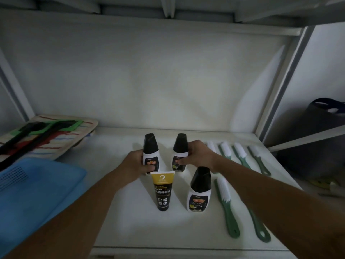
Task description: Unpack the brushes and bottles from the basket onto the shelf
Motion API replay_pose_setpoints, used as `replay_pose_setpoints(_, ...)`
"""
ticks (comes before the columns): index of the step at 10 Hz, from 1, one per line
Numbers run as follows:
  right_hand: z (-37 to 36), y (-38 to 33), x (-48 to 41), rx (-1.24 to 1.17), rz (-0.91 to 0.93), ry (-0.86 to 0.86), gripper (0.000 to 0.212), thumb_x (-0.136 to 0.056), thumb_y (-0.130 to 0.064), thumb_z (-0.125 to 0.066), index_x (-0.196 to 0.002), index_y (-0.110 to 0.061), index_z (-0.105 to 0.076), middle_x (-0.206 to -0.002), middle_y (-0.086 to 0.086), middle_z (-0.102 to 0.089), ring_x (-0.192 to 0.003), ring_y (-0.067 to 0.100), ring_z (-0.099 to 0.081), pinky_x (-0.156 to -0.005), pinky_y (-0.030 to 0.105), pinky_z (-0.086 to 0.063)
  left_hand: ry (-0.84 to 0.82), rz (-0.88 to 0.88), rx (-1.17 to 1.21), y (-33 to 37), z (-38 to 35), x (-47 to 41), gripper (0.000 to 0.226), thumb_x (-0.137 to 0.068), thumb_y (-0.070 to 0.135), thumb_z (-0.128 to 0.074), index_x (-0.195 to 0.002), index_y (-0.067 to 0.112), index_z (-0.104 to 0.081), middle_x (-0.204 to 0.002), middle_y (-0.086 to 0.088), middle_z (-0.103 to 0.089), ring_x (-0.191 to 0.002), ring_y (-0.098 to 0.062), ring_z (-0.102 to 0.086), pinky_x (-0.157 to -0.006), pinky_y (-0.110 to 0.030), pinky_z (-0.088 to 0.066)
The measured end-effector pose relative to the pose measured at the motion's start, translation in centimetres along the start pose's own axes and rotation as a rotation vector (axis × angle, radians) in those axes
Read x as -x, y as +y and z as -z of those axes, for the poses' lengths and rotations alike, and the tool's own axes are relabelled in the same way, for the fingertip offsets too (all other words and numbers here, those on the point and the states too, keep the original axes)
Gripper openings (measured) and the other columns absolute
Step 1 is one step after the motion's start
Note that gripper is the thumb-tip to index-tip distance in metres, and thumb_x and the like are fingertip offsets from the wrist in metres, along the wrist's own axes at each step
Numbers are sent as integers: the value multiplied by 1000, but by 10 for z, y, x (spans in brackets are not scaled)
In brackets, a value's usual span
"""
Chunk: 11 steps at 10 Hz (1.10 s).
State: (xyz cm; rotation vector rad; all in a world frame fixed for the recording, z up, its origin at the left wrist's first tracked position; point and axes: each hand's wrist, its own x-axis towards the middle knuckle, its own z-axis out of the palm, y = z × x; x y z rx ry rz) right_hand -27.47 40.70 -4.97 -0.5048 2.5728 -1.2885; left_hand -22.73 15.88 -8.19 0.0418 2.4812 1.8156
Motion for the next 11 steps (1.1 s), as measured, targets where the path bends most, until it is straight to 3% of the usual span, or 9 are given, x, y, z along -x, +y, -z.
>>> replay_pose_setpoints(1,23,12,15,-104,-23,13,34,-73,-3,-81,-105,-11,-74,-96,-2,-78,-88,10,-74,-70,17,-55,-109,-1,102,9,-13,-1,40,-75,-22,-66,-113,-13,-58,-107,-27,-67,-96,-37,-65,-87,-44,-54)
replay_pose_setpoints(2,31,20,31,-107,-48,-5,28,-75,-5,-81,-101,-14,-74,-90,-7,-79,-83,5,-73,-62,10,-53,-175,-4,97,16,-26,1,36,-76,-22,-65,-110,-14,-57,-92,-19,-69,-77,-16,-72,-67,-24,-58)
replay_pose_setpoints(3,29,26,38,-65,-59,-25,25,-77,-5,-78,-100,-15,-74,-93,-6,-78,-84,5,-73,-61,9,-53,-152,103,194,21,-35,2,17,-85,-12,-60,-98,-2,-63,-87,-14,-68,-72,-17,-70,-65,-25,-57)
replay_pose_setpoints(4,26,26,38,4,-71,-45,25,-76,0,-74,-93,-18,-74,-90,-4,-78,-82,4,-72,-60,11,-53,-91,259,394,24,-40,5,17,-96,8,-48,-96,-3,-61,-87,-19,-62,-73,-25,-60,-69,-31,-49)
replay_pose_setpoints(5,22,26,35,45,-70,-42,23,-79,0,-71,-86,-21,-72,-88,-2,-76,-79,4,-71,-64,14,-51,-66,283,415,25,-41,6,22,-97,12,-46,-103,-4,-60,-91,-22,-61,-74,-26,-60,-70,-32,-49)
replay_pose_setpoints(7,19,26,33,32,-57,-48,22,-81,4,-67,-94,-13,-72,-95,3,-77,-88,13,-72,-66,15,-53,-52,279,370,24,-41,6,33,-98,12,-46,-117,-13,-58,-103,-27,-62,-90,-32,-59,-82,-36,-46)
replay_pose_setpoints(9,18,28,31,7,-23,-53,19,-83,2,-67,-100,-6,-71,-101,13,-75,-97,25,-71,-85,34,-58,-70,231,310,24,-41,8,26,-98,4,-46,-115,-12,-58,-105,-27,-61,-83,-29,-60,-74,-29,-51)
replay_pose_setpoints(10,16,29,34,0,-18,-73,20,-82,6,-67,-97,-7,-71,-99,10,-76,-95,23,-72,-76,24,-58,-89,162,199,26,-41,14,26,-97,0,-49,-118,-12,-58,-105,-25,-66,-84,-25,-64,-74,-25,-53)
replay_pose_setpoints(11,24,25,38,-60,-26,-52,40,-77,19,-64,-108,-6,-69,-104,7,-74,-95,17,-71,-69,17,-55,-70,156,201,18,-36,14,28,-95,1,-53,-122,-5,-60,-117,-26,-66,-99,-30,-66,-89,-37,-53)
